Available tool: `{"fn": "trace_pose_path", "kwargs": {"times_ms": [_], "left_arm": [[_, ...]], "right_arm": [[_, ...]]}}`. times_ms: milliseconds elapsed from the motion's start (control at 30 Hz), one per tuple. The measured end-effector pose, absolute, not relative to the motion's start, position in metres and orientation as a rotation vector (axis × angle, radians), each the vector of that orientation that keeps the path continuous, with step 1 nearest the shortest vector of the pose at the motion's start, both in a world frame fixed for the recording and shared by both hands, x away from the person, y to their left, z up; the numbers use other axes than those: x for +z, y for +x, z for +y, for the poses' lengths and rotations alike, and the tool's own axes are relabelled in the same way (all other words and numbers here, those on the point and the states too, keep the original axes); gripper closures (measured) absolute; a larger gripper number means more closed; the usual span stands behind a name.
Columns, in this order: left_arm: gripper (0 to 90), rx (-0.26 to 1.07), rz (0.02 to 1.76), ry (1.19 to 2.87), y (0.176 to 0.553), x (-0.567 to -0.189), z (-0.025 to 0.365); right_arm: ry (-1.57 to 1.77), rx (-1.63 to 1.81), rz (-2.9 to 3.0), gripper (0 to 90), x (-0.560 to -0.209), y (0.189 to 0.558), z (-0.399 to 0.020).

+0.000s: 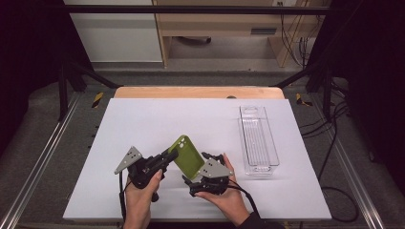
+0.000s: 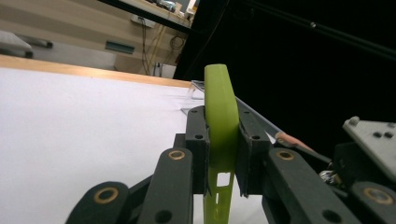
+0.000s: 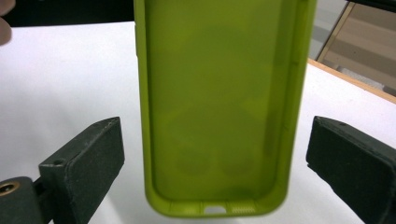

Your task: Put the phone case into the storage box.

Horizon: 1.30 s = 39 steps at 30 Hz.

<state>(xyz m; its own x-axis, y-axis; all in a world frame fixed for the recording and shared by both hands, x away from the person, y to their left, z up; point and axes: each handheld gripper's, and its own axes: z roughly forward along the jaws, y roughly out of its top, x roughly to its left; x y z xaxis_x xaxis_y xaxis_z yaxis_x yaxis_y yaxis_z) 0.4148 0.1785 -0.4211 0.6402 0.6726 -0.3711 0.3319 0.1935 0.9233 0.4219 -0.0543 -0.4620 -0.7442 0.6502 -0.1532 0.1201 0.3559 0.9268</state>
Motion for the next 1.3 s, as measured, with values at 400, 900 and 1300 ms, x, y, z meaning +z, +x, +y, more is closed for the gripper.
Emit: {"fn": "trace_pose_path", "kwargs": {"times_ms": [400, 900, 1300], "left_arm": [[77.4, 0.391, 0.877, 1.463, 0.410, -0.417, 0.172], [77.3, 0.396, 0.827, 1.477, 0.401, -0.407, 0.162], [77.3, 0.375, 0.794, 1.473, 0.395, -0.400, 0.153]], "right_arm": [[0.752, 1.404, 2.115, 4.0, -0.440, 0.419, -0.055], [0.770, 1.420, 2.108, 4.4, -0.421, 0.418, -0.048], [0.795, 1.425, 2.068, 4.8, -0.409, 0.417, -0.050]]}}
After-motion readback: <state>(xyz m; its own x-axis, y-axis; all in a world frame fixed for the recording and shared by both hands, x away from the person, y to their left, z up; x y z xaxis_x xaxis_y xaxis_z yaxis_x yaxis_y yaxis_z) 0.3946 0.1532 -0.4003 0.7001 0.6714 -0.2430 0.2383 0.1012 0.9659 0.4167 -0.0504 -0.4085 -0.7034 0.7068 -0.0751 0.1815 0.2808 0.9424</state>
